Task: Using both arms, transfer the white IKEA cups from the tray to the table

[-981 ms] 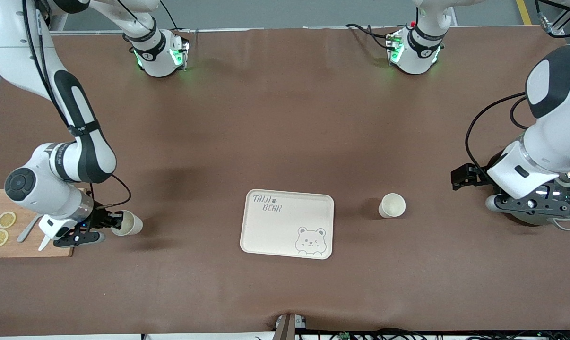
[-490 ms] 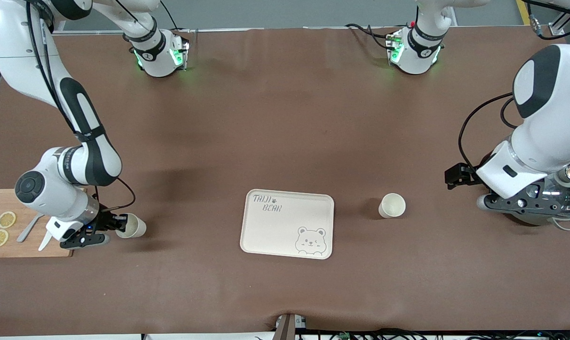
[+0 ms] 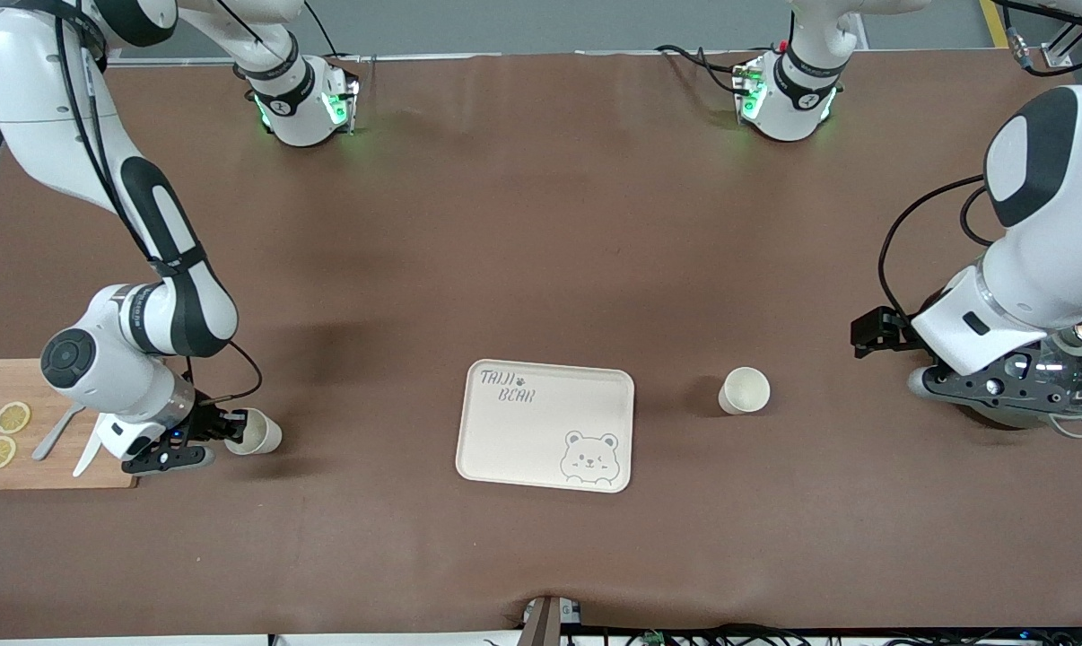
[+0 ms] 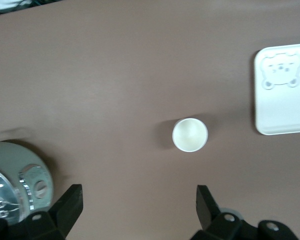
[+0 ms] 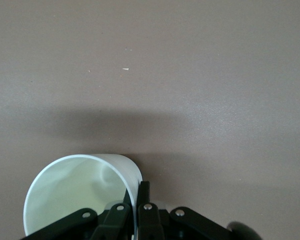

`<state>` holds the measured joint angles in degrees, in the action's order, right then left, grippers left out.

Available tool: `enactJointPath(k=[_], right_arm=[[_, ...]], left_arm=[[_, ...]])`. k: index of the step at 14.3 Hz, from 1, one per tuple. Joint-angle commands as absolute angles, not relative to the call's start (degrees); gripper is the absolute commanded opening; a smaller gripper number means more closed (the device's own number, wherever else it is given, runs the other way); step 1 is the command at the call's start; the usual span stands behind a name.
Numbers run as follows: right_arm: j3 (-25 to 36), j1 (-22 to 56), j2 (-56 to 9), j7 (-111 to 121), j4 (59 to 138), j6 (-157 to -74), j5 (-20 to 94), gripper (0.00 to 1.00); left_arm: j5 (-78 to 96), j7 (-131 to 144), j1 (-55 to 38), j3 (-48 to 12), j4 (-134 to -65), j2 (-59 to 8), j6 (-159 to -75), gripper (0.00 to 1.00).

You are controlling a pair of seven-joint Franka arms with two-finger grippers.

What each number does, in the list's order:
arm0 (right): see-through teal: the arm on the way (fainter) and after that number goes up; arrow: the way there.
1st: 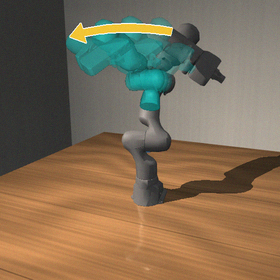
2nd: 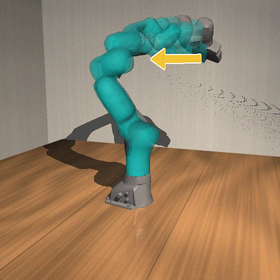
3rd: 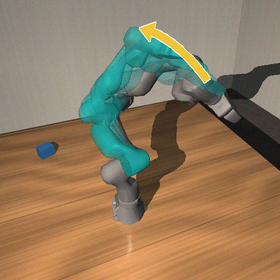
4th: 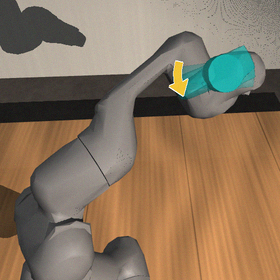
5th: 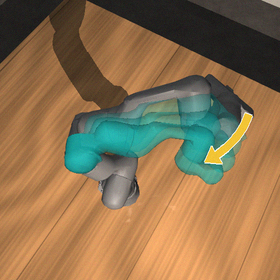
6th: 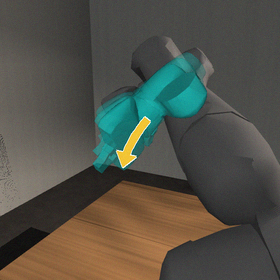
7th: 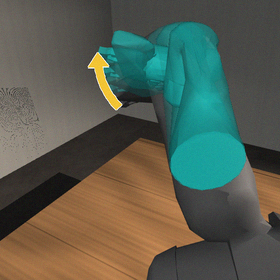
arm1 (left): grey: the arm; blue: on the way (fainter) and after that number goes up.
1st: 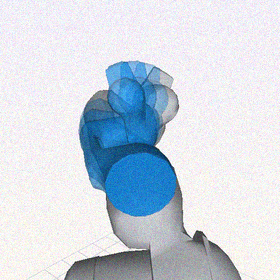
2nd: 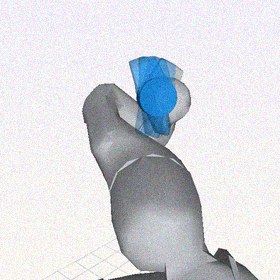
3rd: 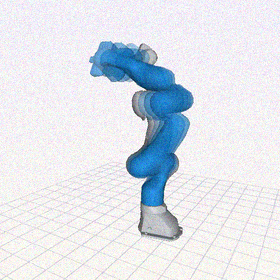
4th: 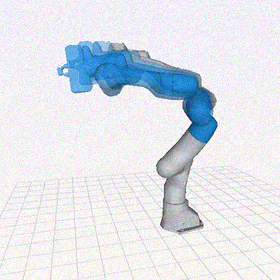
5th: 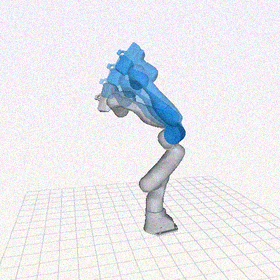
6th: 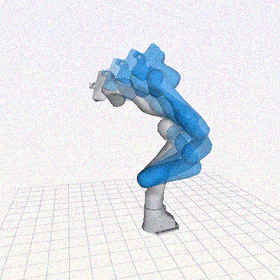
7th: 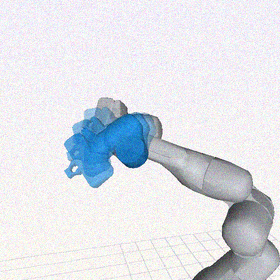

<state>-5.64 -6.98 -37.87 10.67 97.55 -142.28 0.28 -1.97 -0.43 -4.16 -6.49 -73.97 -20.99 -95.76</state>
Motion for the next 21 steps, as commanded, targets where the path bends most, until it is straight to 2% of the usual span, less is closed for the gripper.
enactJointPath(k=[1,2,3,4,7,8,11,14,21], right_arm=[[-6.06,-7.38,-37.44,11.51,98.09,-142.82,0.79,0.00],[-6.15,-7.47,-37.44,11.43,98.00,-142.65,0.79,0.25],[-6.15,-7.64,-37.44,11.43,97.82,-142.56,0.79,0.81],[-6.15,-8.08,-37.44,11.43,97.82,-142.65,0.79,1.00],[-6.07,-8.17,-37.09,11.34,96.42,-141.60,0.79,1.00],[-6.06,-8.17,-36.74,11.34,95.11,-138.98,0.70,1.00],[-5.98,-9.14,-36.56,11.16,83.89,-121.79,0.70,1.00],[-5.98,-8.96,-34.73,10.90,77.36,-110.86,0.44,1.00],[-5.71,-10.72,-28.21,10.90,76.90,-104.59,0.18,1.00]], left_arm=[[0.44,-1.50,-4.22,-5.89,-73.21,-20.83,-94.48,1.00],[0.53,-1.49,-4.22,-5.89,-73.21,-20.92,-94.48,1.00],[0.96,-1.32,-4.31,-5.89,-73.21,-20.92,-94.48,1.00],[0.97,-1.32,-4.39,-5.80,-73.21,-20.92,-94.57,1.00],[0.88,-1.67,-4.39,-5.54,-73.21,-20.92,-94.57,1.00],[0.79,-1.41,-4.39,-5.54,-73.21,-21.00,-94.66,1.00],[0.79,-1.41,-4.31,-5.71,-73.21,-20.92,-94.75,1.00],[0.70,-1.58,-4.22,-5.71,-73.21,-20.92,-94.75,1.00],[0.70,-1.23,-4.39,-5.54,-73.21,-20.92,-94.66,1.00]])
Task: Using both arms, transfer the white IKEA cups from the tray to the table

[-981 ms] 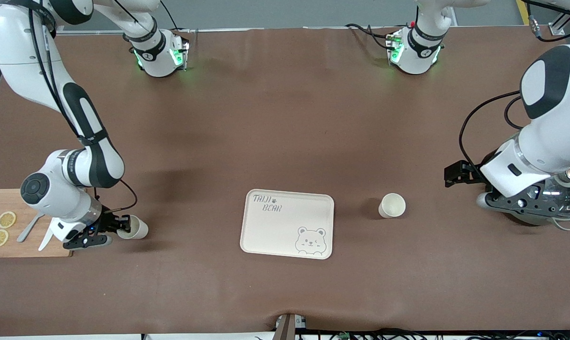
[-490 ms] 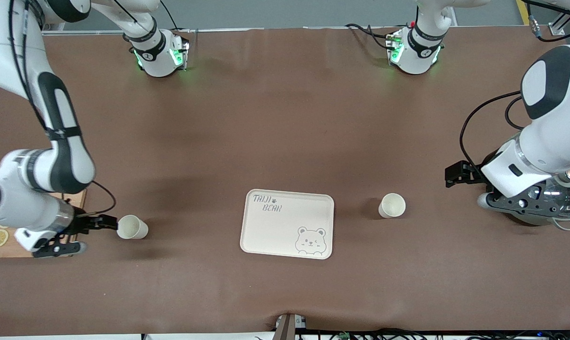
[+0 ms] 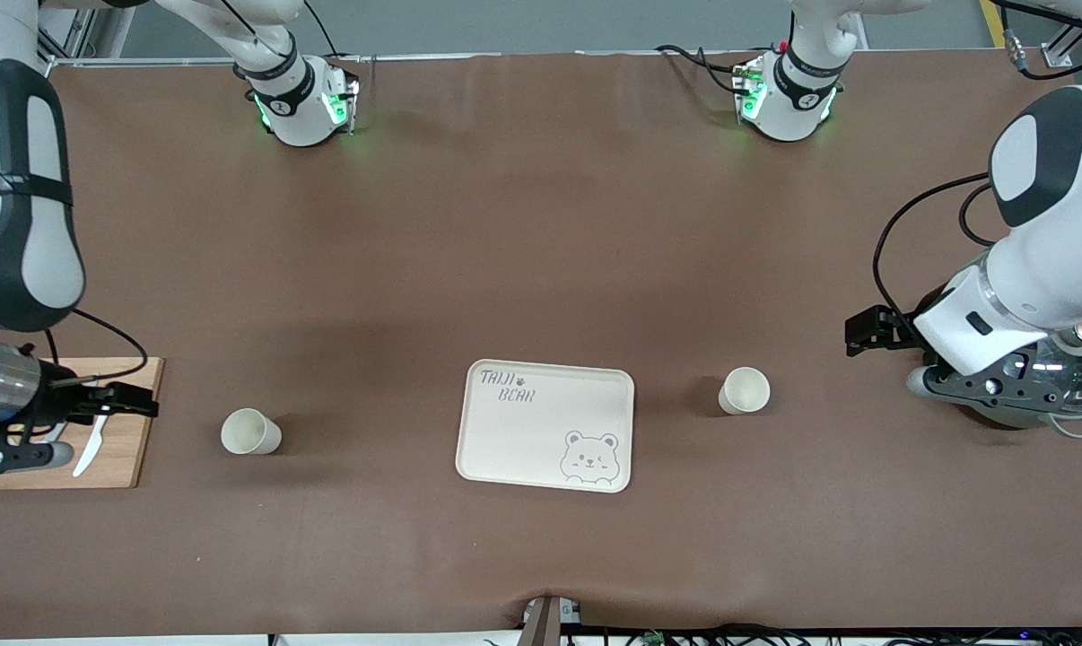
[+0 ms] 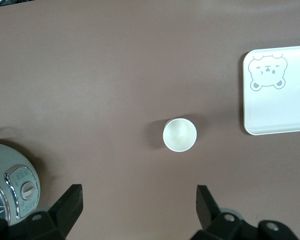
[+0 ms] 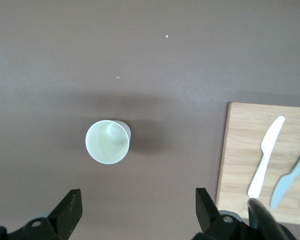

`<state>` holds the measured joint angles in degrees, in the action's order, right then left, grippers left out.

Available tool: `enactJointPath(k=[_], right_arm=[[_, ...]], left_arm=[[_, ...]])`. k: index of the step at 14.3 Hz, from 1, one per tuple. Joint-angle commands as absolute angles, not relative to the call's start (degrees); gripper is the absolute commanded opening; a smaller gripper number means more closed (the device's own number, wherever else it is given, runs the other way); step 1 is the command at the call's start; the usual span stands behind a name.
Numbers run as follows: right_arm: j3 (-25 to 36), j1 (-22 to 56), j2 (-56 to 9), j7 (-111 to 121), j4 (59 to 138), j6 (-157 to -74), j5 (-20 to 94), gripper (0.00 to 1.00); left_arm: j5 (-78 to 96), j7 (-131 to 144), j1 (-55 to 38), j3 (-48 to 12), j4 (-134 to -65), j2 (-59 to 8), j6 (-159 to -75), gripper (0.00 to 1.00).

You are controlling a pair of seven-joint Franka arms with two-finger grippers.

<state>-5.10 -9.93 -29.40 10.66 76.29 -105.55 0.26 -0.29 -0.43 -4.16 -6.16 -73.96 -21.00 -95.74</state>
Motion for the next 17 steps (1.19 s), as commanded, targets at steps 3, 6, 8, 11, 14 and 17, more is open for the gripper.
enactJointPath(k=[3,6,8,11,14,17], right_arm=[[-5.98,-10.55,-28.21,10.90,76.90,-104.59,0.00,1.00],[-5.98,-10.63,-28.21,10.81,76.90,-104.50,0.00,1.00],[-5.98,-10.72,-28.21,10.90,76.99,-104.41,0.00,1.00],[-5.98,-11.16,-28.30,11.34,76.99,-104.50,0.00,0.68],[-5.98,-10.99,-28.30,11.34,76.99,-104.50,0.09,0.32],[-5.98,-10.72,-28.30,11.25,76.99,-104.50,0.09,0.22]], left_arm=[[0.62,-0.97,-4.39,-5.54,-73.30,-20.92,-94.75,1.00],[0.70,-1.06,-4.31,-5.54,-73.30,-20.92,-94.75,1.00],[0.62,-1.14,-4.31,-5.45,-73.30,-20.92,-94.75,1.00],[0.62,-1.84,-3.78,-5.45,-73.21,-20.92,-94.92,1.00],[0.53,-1.93,-3.69,-5.45,-73.30,-20.92,-94.92,1.00],[0.53,-1.76,-3.69,-5.45,-73.30,-20.92,-94.92,1.00]])
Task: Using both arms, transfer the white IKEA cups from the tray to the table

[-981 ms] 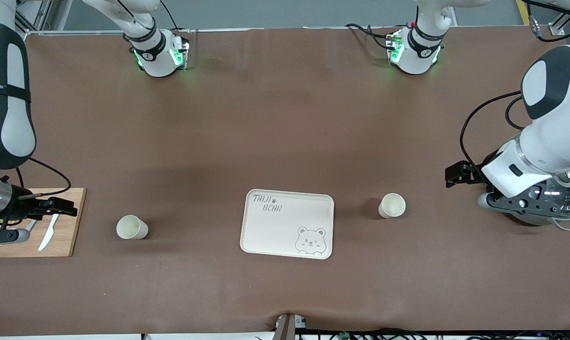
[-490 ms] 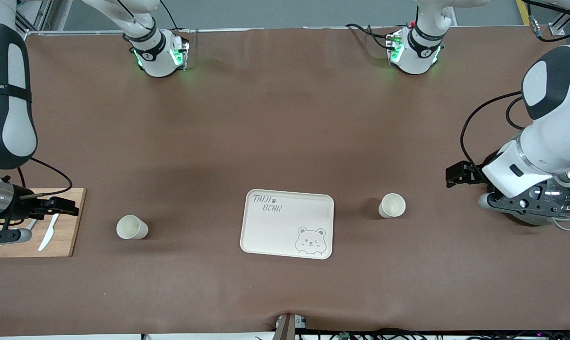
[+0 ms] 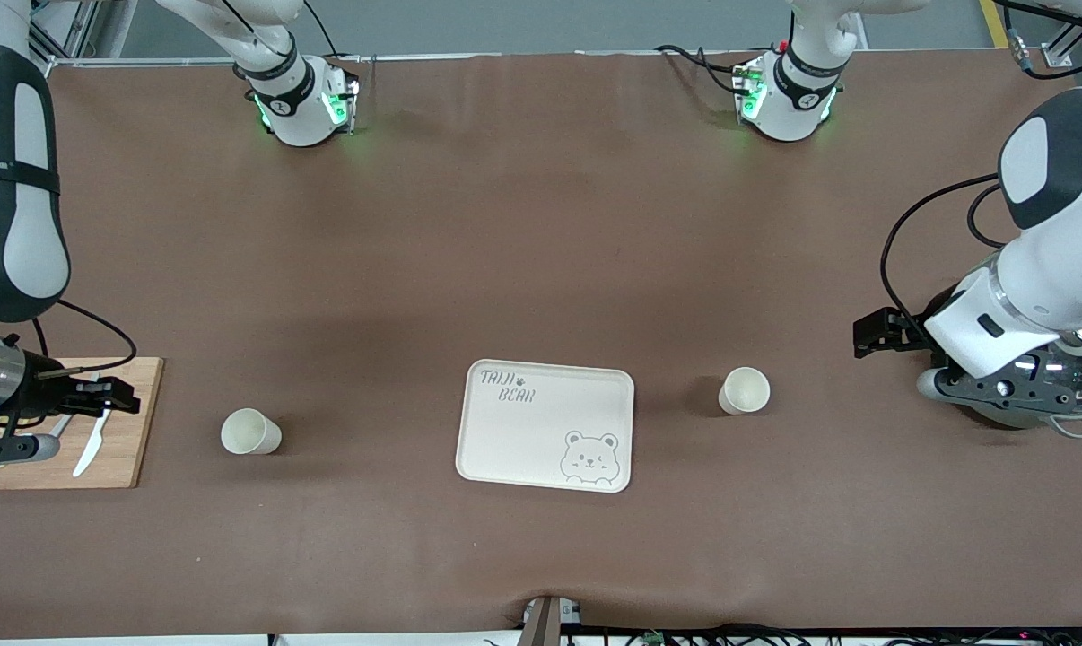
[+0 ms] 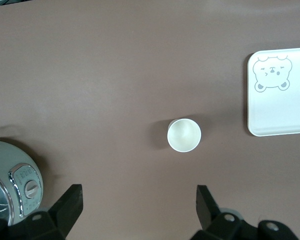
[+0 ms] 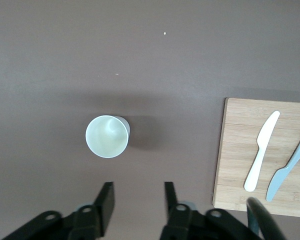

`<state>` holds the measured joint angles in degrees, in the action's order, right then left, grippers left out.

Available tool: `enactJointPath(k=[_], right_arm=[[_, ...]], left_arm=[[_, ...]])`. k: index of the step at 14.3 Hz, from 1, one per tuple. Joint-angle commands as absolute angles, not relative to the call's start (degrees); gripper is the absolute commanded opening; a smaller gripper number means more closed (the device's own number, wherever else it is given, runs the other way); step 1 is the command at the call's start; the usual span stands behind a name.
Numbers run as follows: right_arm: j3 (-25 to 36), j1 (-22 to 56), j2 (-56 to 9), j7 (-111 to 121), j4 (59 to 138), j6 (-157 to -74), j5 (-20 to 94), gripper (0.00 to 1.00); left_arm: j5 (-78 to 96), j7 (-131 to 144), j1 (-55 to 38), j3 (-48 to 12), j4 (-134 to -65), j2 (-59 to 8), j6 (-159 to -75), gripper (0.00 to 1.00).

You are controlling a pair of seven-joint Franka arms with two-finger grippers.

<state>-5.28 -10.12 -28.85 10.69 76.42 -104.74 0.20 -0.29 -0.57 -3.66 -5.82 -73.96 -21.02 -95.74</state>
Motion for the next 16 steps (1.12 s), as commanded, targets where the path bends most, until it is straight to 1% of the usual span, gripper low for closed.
enactJointPath(k=[1,2,16], right_arm=[[-5.98,-10.90,-28.30,11.34,76.99,-104.50,0.09,0.07],[-5.98,-10.99,-28.30,11.34,76.99,-104.50,0.09,0.00],[-5.98,-11.07,-28.39,11.34,77.08,-104.50,0.09,0.00]], left_arm=[[0.53,-1.84,-3.69,-5.45,-73.30,-20.92,-94.92,1.00],[0.53,-1.85,-3.69,-5.45,-73.30,-20.92,-94.92,1.00],[0.44,-1.41,-3.78,-5.45,-73.39,-21.18,-95.18,1.00]])
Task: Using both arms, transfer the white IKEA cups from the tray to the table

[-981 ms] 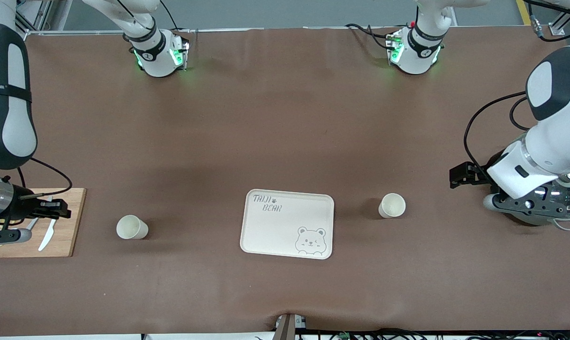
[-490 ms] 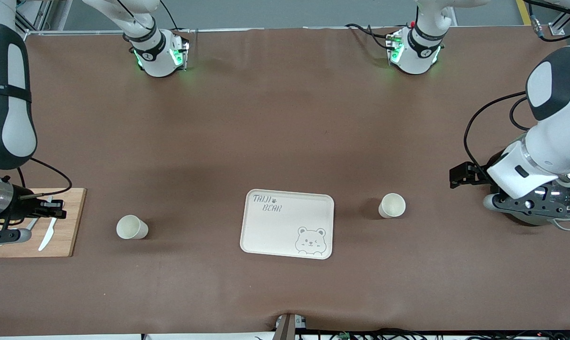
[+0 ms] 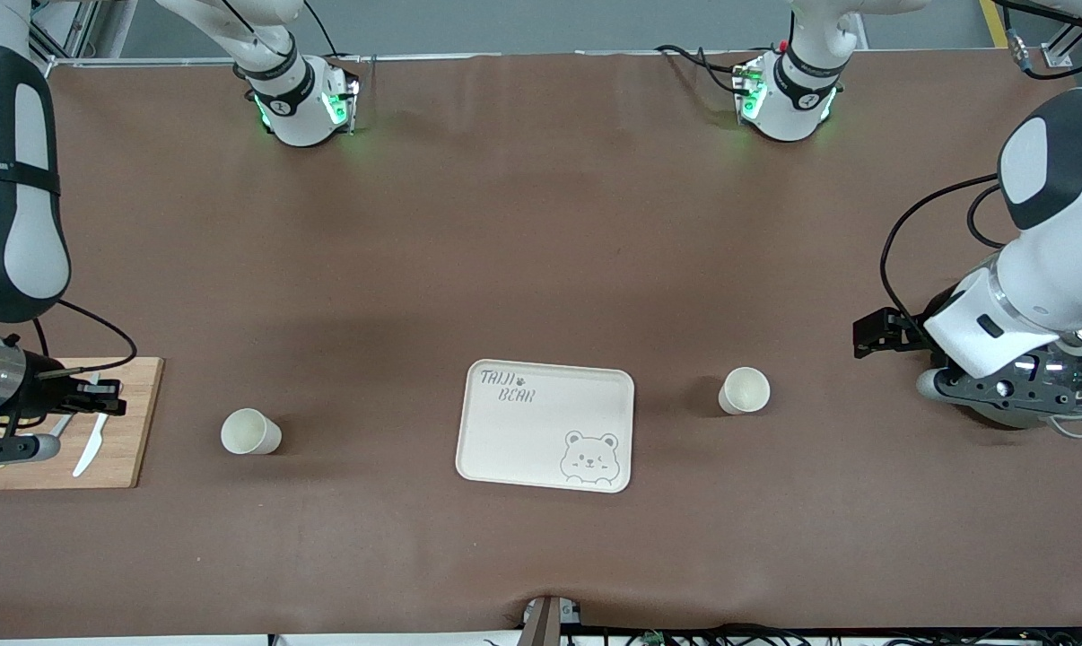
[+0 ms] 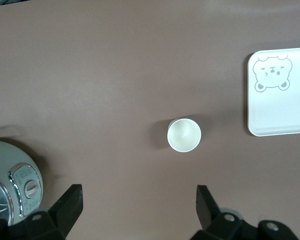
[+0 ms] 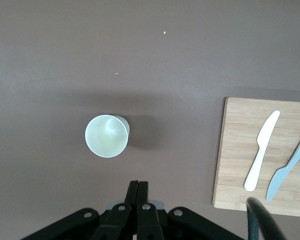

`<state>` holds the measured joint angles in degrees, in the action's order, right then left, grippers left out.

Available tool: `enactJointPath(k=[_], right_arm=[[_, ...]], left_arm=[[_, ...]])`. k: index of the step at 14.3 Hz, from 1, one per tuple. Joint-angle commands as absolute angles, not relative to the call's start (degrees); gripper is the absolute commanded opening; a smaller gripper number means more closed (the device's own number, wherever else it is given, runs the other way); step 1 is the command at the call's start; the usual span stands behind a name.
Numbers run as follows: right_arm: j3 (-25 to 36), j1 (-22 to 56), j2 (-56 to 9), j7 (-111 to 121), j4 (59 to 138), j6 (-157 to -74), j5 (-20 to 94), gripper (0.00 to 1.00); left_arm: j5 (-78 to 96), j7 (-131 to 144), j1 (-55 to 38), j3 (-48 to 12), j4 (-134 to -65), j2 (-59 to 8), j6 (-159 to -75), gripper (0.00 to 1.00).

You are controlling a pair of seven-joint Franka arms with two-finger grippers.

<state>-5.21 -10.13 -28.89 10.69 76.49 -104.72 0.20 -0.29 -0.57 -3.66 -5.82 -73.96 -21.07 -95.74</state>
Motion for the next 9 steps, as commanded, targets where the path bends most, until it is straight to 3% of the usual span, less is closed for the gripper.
enactJointPath(k=[1,2,3,9], right_arm=[[-5.98,-11.16,-28.39,11.34,77.08,-104.59,0.09,0.19],[-5.98,-11.16,-28.39,11.34,76.99,-104.59,0.00,0.74],[-5.98,-11.16,-28.39,11.34,76.99,-104.59,0.00,1.00],[-5.89,-10.81,-24.88,10.81,76.99,-101.71,0.00,1.00]], left_arm=[[0.44,-1.32,-3.78,-5.45,-73.39,-21.18,-95.19,1.00],[0.35,-1.14,-3.78,-5.45,-73.39,-21.18,-95.19,1.00],[0.35,-1.14,-3.87,-5.45,-73.48,-21.27,-95.19,1.00],[0.26,-1.14,-3.87,-5.45,-73.48,-21.36,-95.19,1.00]])
